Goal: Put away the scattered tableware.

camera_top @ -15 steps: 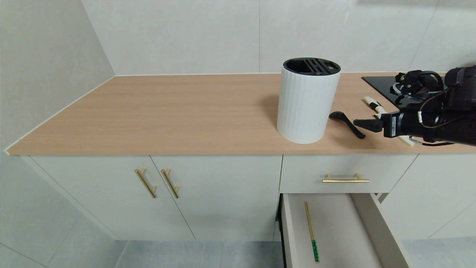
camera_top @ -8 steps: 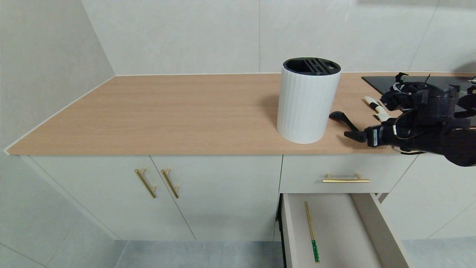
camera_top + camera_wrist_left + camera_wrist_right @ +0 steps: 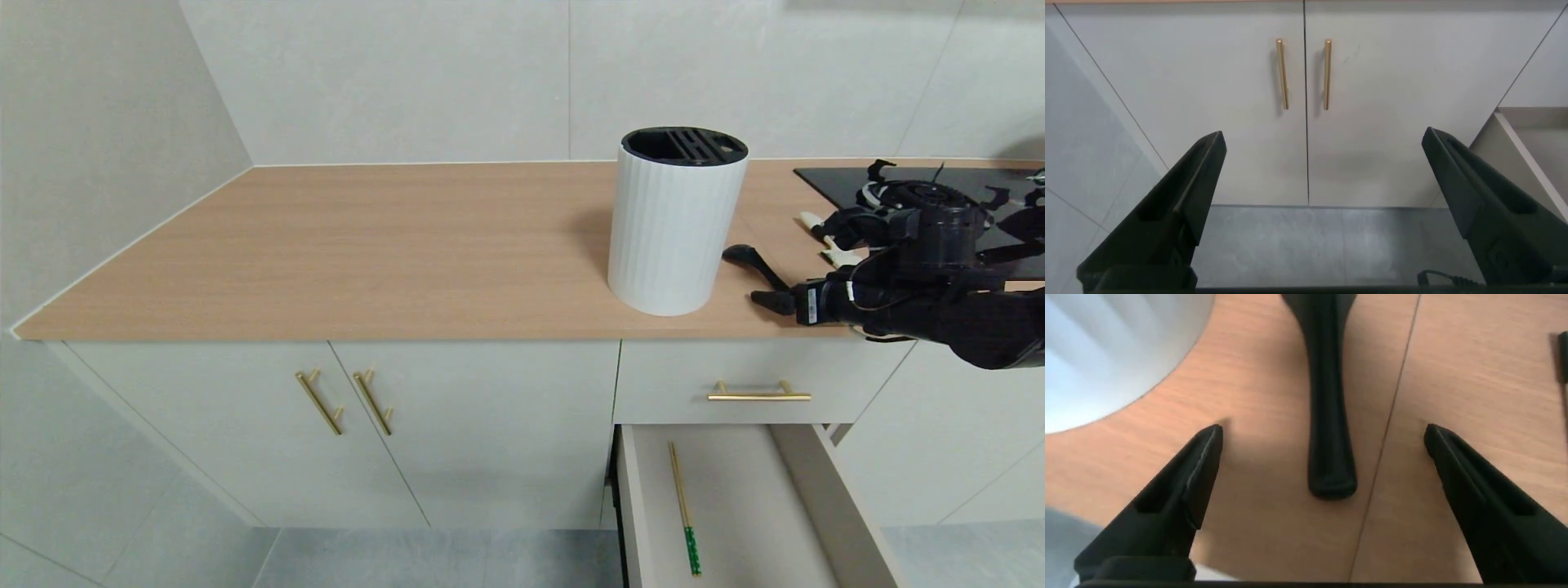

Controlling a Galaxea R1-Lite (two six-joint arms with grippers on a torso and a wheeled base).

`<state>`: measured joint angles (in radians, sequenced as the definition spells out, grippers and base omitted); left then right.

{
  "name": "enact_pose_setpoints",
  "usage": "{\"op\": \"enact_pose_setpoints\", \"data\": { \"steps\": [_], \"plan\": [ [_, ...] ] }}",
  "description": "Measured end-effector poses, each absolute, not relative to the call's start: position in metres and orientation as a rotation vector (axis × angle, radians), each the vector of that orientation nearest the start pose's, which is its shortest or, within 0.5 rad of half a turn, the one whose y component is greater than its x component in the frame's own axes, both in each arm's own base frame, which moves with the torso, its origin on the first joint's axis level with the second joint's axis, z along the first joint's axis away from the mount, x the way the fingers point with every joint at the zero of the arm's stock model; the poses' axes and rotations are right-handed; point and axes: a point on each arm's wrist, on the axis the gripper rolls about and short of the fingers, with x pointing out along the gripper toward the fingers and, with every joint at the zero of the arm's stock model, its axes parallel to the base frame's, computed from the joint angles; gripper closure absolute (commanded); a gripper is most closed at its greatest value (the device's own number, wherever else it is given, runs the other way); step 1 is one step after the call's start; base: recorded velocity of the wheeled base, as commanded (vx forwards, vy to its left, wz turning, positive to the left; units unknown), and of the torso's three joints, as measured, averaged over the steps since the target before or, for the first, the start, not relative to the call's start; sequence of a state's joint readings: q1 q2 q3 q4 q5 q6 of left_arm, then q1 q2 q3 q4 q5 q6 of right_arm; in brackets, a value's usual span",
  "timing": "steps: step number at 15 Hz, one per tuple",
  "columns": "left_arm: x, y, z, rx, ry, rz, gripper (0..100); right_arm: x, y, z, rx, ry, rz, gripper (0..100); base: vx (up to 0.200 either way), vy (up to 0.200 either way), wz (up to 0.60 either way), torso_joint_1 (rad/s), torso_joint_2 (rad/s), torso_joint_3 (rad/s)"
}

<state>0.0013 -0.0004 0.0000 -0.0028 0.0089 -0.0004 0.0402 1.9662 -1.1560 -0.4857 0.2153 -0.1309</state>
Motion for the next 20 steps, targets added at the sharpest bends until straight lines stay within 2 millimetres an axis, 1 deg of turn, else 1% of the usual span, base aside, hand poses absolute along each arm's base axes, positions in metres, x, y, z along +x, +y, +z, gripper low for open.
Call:
{"op": "enact_pose_setpoints", "data": {
  "steps": [6, 10, 12, 15, 17, 18, 20],
  "plan": [
    [-0.023, 0.000, 0.076, -0.001, -0.003, 0.010, 0, 0.393, 0.021, 0.160, -0.098, 0.320, 0.276, 100, 0.000, 0.000, 0.00, 0.000, 0.00, 0.000],
    [-0.023, 0.000, 0.076, -0.001, -0.003, 0.011, 0, 0.393, 0.021, 0.161, -0.097, 0.310, 0.262, 100, 0.000, 0.000, 0.00, 0.000, 0.00, 0.000],
    [-0.023, 0.000, 0.076, -0.001, -0.003, 0.010, 0, 0.387, 0.020, 0.168, -0.047, 0.313, 0.234, 100, 0.000, 0.000, 0.00, 0.000, 0.00, 0.000],
    [-0.023, 0.000, 0.076, -0.001, -0.003, 0.010, 0, 0.371, 0.019, 0.182, -0.004, 0.303, 0.207, 100, 0.000, 0.000, 0.00, 0.000, 0.00, 0.000],
    [-0.023, 0.000, 0.076, 0.000, -0.003, 0.010, 0, 0.351, 0.018, 0.190, 0.011, 0.320, 0.201, 100, 0.000, 0.000, 0.00, 0.000, 0.00, 0.000],
    [-0.023, 0.000, 0.076, 0.000, -0.003, 0.010, 0, 0.339, 0.018, 0.193, 0.016, 0.335, 0.201, 100, 0.000, 0.000, 0.00, 0.000, 0.00, 0.000],
    [-0.023, 0.000, 0.076, -0.001, -0.003, 0.010, 0, 0.307, 0.017, 0.202, 0.025, 0.344, 0.209, 100, 0.000, 0.000, 0.00, 0.000, 0.00, 0.000]
  ]
}}
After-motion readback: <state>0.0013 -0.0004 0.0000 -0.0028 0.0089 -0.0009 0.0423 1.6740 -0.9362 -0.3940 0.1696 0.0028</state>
